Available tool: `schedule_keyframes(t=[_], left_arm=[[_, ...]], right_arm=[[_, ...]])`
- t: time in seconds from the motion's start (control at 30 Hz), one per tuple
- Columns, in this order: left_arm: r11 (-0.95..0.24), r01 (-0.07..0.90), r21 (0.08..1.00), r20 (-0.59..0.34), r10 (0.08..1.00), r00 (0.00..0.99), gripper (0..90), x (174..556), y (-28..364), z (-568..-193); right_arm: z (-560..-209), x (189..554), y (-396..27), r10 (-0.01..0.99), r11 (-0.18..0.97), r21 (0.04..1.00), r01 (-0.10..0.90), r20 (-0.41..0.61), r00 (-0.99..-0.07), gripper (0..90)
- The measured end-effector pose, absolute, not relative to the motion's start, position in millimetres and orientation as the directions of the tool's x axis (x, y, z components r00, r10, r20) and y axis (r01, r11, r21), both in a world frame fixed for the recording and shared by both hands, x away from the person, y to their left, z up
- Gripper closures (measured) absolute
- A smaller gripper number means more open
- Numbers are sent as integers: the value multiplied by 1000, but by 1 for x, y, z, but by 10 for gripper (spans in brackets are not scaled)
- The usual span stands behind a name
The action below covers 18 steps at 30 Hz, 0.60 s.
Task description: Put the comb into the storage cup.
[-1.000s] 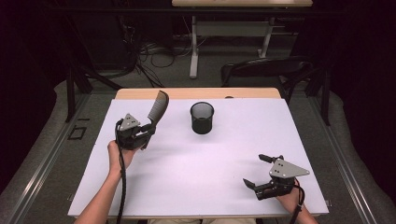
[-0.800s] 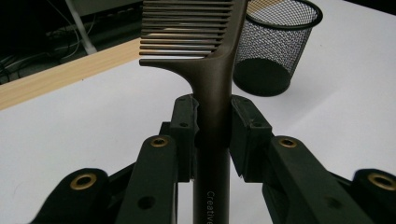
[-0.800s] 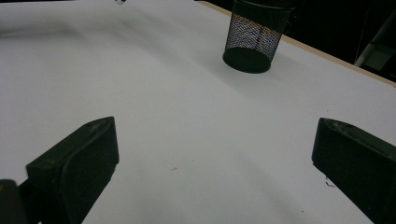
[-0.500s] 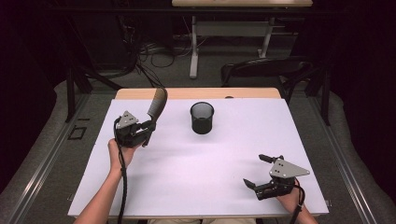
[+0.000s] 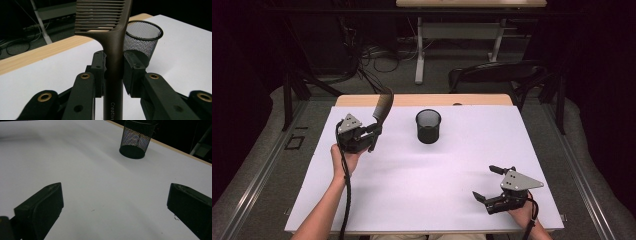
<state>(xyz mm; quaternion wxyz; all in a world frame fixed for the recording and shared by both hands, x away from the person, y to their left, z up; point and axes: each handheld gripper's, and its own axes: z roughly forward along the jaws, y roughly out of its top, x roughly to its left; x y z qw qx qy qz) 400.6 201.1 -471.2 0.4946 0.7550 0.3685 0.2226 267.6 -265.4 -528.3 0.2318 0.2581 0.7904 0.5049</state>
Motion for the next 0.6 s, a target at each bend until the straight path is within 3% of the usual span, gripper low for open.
schedule_keyframes(t=[0.6], left_arm=[[-216, 324, 921, -43, 771, 636, 726, 412, 193, -458]], right_arm=[[-529, 268, -265, 641, 355, 918, 176, -102, -761, 3]])
